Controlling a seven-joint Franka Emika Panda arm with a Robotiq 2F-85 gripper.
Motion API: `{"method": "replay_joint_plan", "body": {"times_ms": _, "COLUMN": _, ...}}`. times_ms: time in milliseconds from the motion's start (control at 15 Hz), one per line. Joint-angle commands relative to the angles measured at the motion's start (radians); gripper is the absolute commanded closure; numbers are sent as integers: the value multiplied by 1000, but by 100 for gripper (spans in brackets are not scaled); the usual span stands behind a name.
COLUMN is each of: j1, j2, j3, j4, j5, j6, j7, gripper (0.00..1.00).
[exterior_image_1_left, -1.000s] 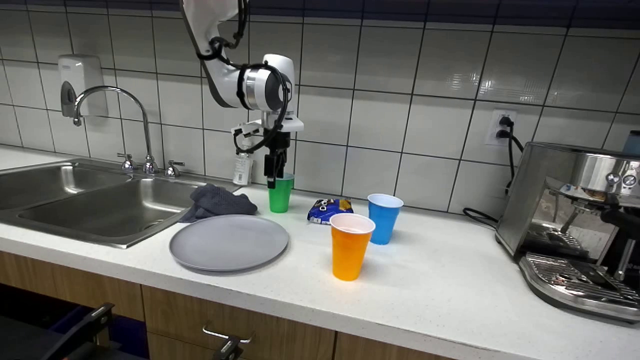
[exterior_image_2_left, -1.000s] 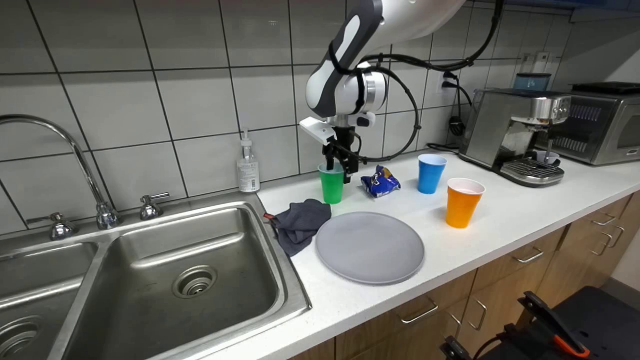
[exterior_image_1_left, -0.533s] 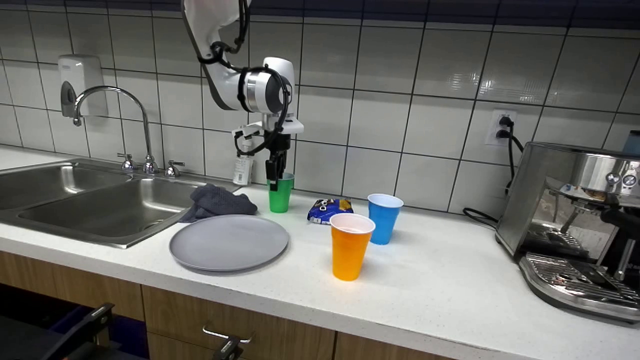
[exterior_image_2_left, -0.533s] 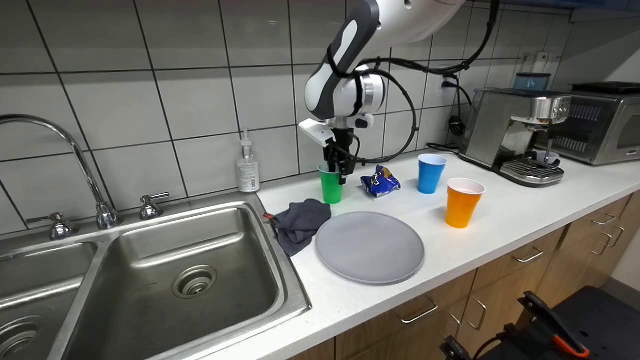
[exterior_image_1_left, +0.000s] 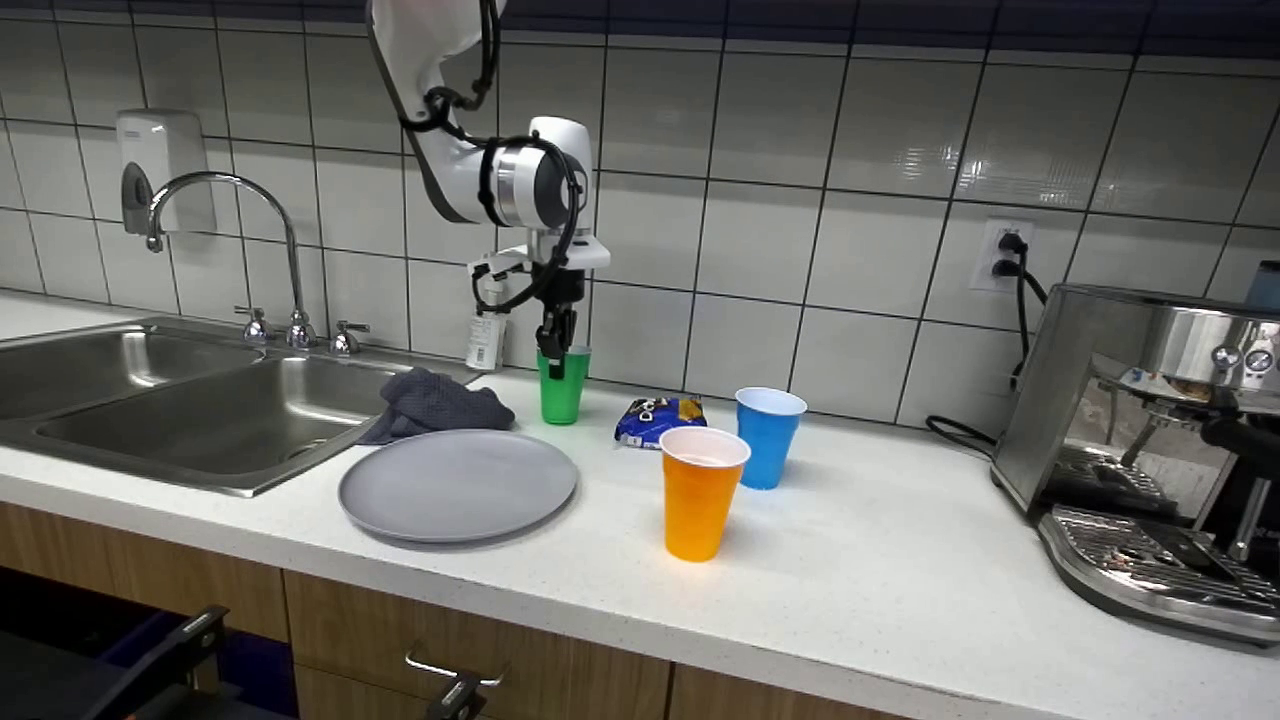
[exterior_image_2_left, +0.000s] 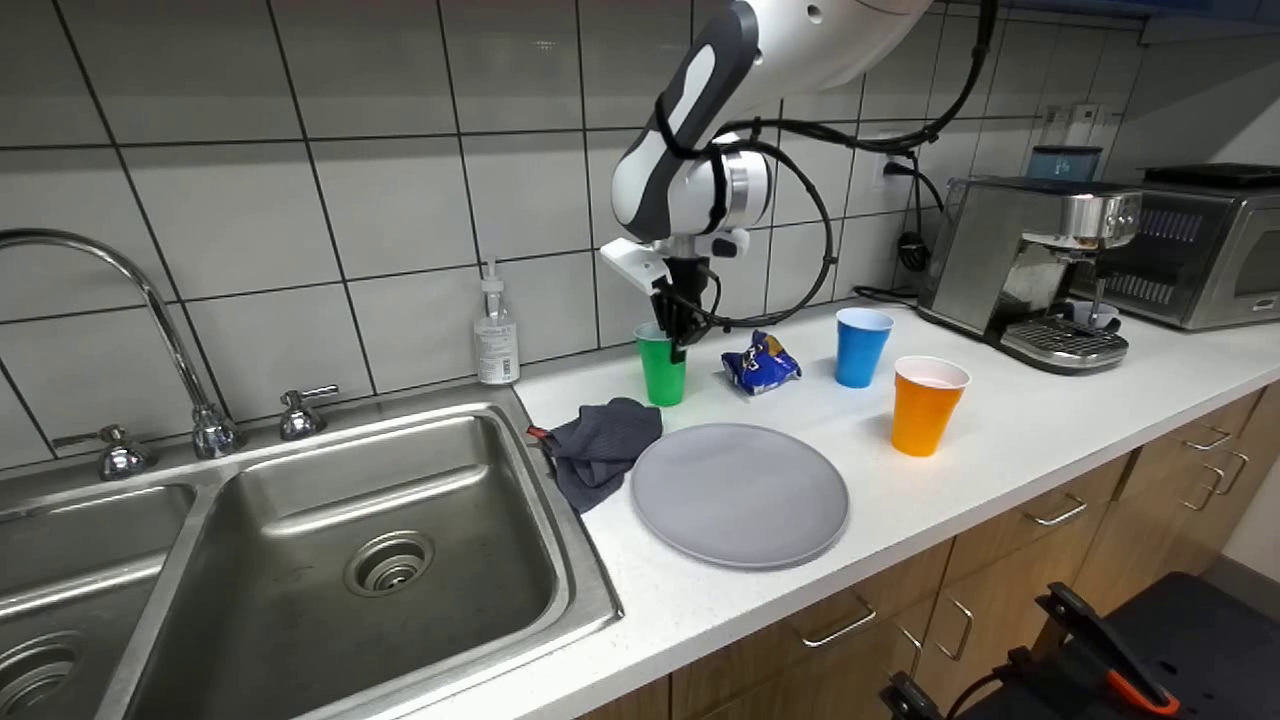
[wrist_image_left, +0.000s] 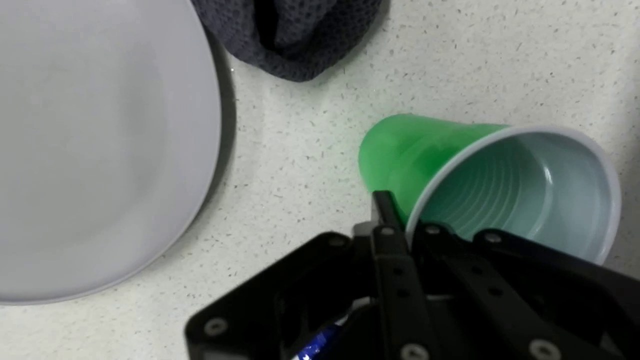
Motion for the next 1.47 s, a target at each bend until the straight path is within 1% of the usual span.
{"method": "replay_joint_plan", "body": {"times_ms": 0, "j1": 11, "j2": -10, "j3": -15, "j4": 2, "j5": -15, "j6": 16, "j7": 41, "gripper": 100}}
{"method": "replay_joint_plan", "body": {"times_ms": 533, "j1": 9, "j2": -130, "j3": -26, "j4": -129, "j5": -15, "j6": 123, "j7": 22, "gripper": 100}}
{"method": "replay_joint_plan", "body": {"times_ms": 1067, "j1": 14, "j2": -330, "j3": -18, "j4": -359, "j5": -41, "j6": 162, "j7": 14, "gripper": 100}}
{"method": "replay_joint_plan", "body": {"times_ms": 1400, "j1": 34, "j2": -461, "j3": -19, "j4": -515, "j5": -112, "j6": 187, "j7": 40, "gripper": 100}}
